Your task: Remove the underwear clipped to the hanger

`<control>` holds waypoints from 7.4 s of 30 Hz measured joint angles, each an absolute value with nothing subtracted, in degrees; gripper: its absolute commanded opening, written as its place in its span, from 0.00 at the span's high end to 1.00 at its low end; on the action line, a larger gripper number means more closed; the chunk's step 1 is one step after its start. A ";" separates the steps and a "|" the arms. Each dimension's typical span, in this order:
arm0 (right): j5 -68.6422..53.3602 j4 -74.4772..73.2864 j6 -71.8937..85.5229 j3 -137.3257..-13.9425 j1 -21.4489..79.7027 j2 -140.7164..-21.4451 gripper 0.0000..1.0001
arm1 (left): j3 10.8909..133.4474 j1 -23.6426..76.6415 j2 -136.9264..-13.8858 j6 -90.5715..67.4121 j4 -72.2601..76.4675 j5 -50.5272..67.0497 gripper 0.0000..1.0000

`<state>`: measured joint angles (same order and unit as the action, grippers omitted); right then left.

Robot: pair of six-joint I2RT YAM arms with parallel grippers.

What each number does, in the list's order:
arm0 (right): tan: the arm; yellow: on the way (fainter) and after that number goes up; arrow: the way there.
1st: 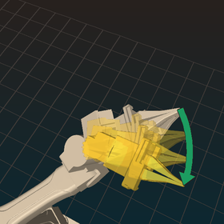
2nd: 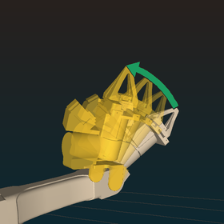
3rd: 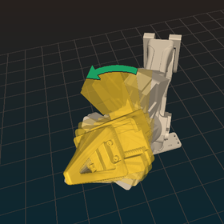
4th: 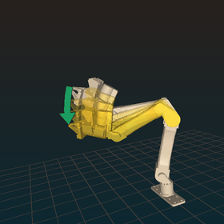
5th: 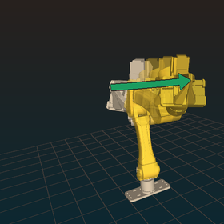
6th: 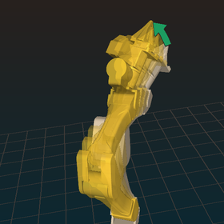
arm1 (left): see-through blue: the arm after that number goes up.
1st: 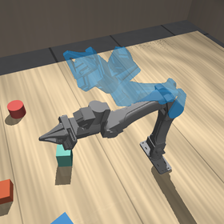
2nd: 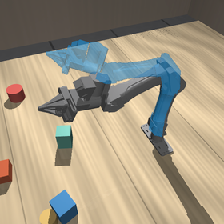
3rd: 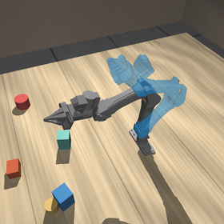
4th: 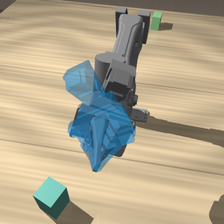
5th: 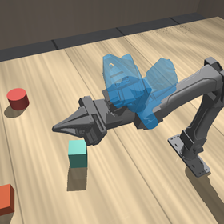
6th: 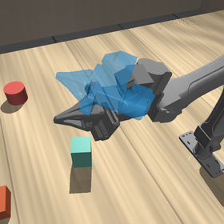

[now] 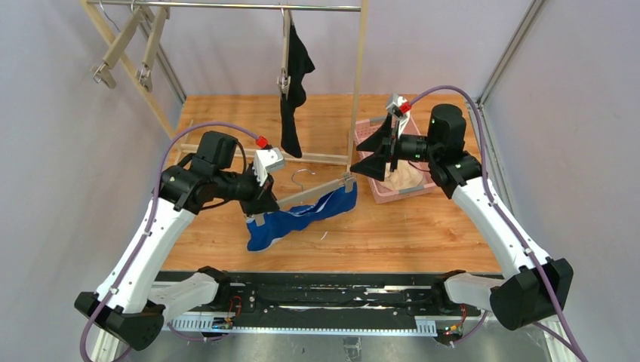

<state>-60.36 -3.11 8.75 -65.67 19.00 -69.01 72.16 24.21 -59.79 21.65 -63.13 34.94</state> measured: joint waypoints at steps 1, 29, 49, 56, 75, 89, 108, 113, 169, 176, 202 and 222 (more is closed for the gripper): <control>-61.32 -2.70 8.38 -64.93 19.00 -69.19 0.17 | 72.71 24.21 -59.07 22.06 -63.13 36.21 1.00; -70.48 10.37 12.82 -59.79 19.00 -71.13 0.16 | 75.13 24.25 -58.19 22.28 -63.29 39.57 1.00; -75.40 12.53 13.67 -58.52 19.00 -71.48 0.16 | 76.90 24.25 -58.08 20.51 -61.78 39.55 1.00; -74.43 12.12 13.15 -58.52 19.00 -71.48 0.29 | 76.90 24.25 -58.06 20.23 -61.76 39.55 1.00; -72.71 12.16 13.30 -58.65 20.45 -73.34 0.23 | 76.16 24.32 -57.60 18.94 -60.47 39.59 1.00; -51.20 25.63 19.07 -45.39 21.02 -57.52 0.28 | 76.73 24.32 -57.78 8.05 -45.98 39.68 1.00; -38.79 72.79 40.34 -40.38 24.49 -68.95 0.37 | 66.98 25.65 -56.84 -14.06 -11.03 44.80 1.00; -38.72 79.77 45.58 -43.07 24.99 -73.32 0.37 | 63.53 26.28 -55.68 -17.15 -6.37 45.91 1.00; -41.98 84.60 52.60 -50.68 28.91 -75.81 0.99 | 60.03 31.99 -50.87 -9.72 -7.31 33.41 0.23; -42.13 84.55 52.77 -50.48 28.93 -73.87 0.99 | 59.00 31.99 -51.05 -7.84 -9.34 29.50 0.25; -42.15 84.14 53.60 -49.95 29.12 -73.47 0.99 | 58.19 32.34 -50.68 -9.06 -3.09 34.39 0.39; -43.05 84.14 54.02 -49.98 29.43 -73.47 0.99 | 58.87 32.34 -55.07 -12.95 2.94 38.98 0.63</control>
<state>-43.05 84.14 54.02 -49.98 29.43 -73.47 58.87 32.34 -55.07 -12.95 2.94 38.98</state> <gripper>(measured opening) 0.090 0.458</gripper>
